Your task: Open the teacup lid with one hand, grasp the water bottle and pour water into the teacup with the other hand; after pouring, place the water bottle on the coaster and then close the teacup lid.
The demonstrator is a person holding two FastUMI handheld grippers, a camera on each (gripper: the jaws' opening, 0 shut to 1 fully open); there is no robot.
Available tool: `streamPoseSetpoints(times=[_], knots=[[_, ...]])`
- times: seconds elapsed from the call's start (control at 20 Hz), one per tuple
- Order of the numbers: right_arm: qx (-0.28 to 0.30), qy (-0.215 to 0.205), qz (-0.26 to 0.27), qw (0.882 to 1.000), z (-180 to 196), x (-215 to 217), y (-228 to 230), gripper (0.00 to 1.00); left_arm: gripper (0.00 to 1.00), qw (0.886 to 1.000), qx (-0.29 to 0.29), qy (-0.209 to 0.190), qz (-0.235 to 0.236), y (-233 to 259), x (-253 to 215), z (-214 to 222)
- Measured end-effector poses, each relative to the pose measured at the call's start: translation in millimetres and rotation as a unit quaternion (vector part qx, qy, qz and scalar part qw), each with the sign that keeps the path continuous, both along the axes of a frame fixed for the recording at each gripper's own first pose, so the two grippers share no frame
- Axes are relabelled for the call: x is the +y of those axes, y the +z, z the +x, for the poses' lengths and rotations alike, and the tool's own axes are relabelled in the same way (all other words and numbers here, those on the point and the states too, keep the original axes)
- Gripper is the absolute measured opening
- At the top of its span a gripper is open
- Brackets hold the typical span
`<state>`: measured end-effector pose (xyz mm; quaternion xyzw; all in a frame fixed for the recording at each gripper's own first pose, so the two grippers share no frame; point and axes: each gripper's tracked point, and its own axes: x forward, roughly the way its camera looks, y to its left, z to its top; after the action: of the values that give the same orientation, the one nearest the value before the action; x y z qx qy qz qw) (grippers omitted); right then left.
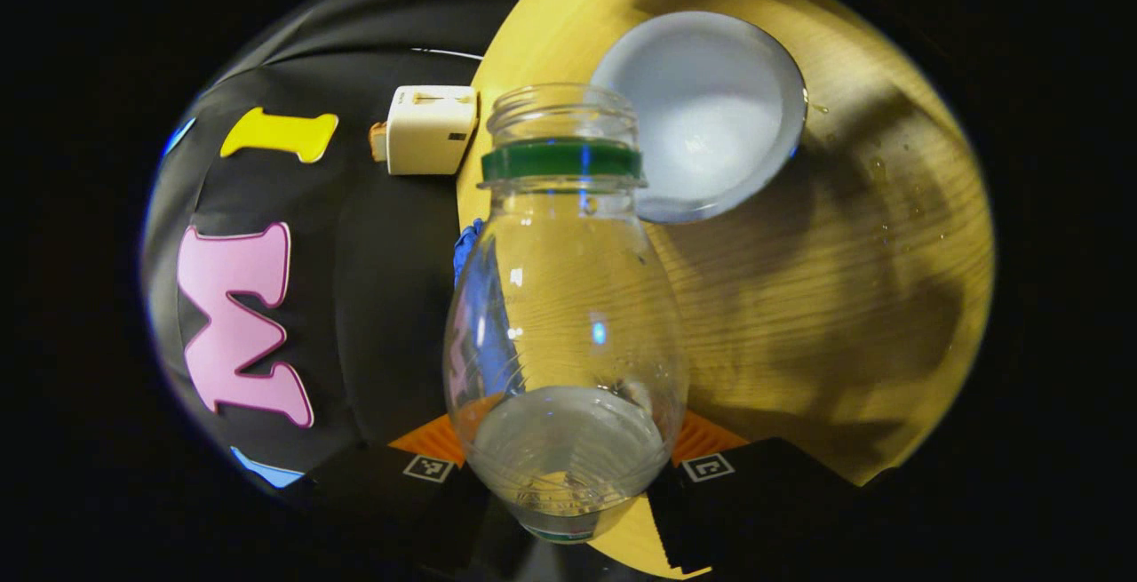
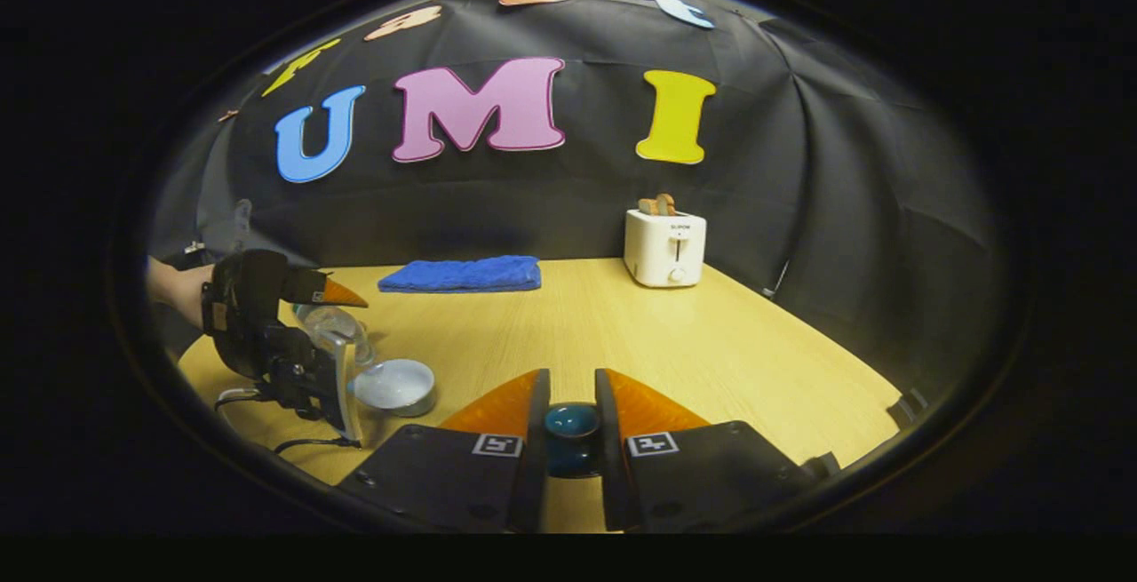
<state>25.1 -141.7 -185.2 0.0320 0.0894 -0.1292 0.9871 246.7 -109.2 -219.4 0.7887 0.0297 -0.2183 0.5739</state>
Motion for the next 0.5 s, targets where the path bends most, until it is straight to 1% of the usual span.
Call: streamPoseSetpoints(times=[0.3, 0.5], knots=[[0.001, 0.01, 0.005, 1.0, 0, 5, 0, 0.28, 0.78, 0.998, -0.023, -0.023, 0.06, 17, -8, 13], [0.0, 0.009, 0.009, 1.0, -1, 4, 1, 0.28, 0.78, 0.996, -0.026, -0.032, 0.085, 22, -10, 17]])
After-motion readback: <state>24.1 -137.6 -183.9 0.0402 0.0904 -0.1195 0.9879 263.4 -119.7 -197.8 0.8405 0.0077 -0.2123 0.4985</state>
